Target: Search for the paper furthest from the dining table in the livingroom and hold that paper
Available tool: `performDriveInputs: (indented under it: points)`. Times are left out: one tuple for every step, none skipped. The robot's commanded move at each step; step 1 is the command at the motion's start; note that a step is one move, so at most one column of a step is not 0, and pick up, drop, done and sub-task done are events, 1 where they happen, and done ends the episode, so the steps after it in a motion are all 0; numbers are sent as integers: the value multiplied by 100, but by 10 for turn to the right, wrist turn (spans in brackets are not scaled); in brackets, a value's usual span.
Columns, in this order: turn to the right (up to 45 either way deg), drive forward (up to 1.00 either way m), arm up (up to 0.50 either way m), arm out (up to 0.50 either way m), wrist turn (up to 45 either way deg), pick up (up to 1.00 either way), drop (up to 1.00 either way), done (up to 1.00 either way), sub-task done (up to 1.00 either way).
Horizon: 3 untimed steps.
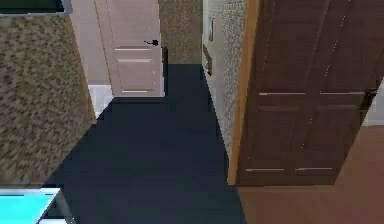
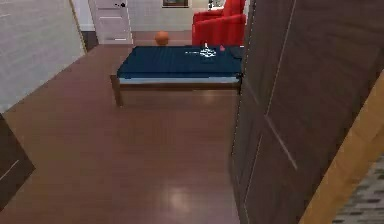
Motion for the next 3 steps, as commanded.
performDriveInputs:
  points:
    - [0, 100, 0, 0, 0, 0, 0, 0, 0]
    - [-30, 0, 0, 0, 0, 0, 0, 0, 0]
    - [-420, 0, 0, 0, 0, 0, 0, 0, 0]
